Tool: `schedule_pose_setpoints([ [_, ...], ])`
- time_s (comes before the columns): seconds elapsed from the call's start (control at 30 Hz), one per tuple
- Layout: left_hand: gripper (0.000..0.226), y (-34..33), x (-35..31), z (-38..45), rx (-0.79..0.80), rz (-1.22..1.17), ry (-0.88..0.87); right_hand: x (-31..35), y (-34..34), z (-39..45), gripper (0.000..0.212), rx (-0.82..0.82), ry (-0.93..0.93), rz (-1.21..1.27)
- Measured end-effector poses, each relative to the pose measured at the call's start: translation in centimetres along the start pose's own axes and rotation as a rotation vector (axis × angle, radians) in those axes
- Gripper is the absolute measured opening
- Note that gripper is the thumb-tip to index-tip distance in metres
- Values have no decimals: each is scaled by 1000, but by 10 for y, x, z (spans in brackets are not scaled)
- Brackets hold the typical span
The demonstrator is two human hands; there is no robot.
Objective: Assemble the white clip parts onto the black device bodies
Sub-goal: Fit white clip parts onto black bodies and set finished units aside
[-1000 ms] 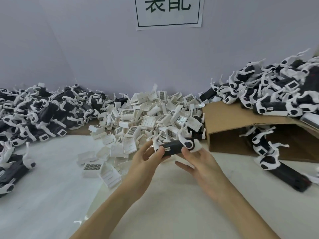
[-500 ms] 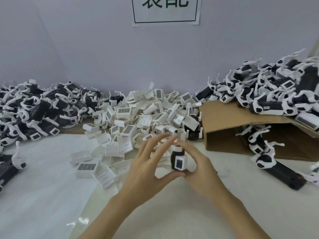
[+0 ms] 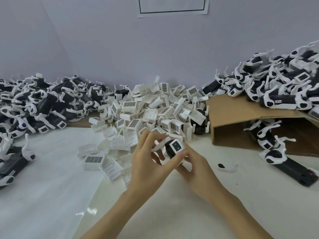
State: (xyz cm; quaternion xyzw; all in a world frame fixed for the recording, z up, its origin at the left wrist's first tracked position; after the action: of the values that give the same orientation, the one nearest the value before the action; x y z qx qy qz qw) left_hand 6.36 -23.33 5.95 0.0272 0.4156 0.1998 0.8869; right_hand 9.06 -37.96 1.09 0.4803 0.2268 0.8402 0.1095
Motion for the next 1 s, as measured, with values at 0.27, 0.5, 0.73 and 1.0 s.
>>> schedule_pose_setpoints([
  [0.27, 36, -8, 41, 0, 99, -388, 483, 4, 21, -1, 56, -143, 33, -141],
  [0.5, 62, -7, 41, 7, 252, -186, 430, 4, 40, -4, 48, -256, -33, -140],
  [0.73, 47, -7, 47, 3, 223, -360, 538, -23, 14, -1, 48, -33, -353, 464],
  [1.0, 49, -12, 55, 0, 297, -378, 600, 6, 36, 1, 75, -121, 47, 76],
])
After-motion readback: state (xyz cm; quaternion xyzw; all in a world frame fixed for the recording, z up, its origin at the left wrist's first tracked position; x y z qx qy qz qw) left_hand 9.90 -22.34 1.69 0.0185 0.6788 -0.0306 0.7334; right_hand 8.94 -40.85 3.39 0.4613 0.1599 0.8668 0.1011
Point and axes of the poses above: each hand's wrist, its own z-axis towards the middle knuckle, its own y-axis out of the back of the hand, x = y × z, the point moved 10 cm from there along z, towards the middle knuckle, and after that the axes turned 1 degree about -x, right-handed, at the moved point
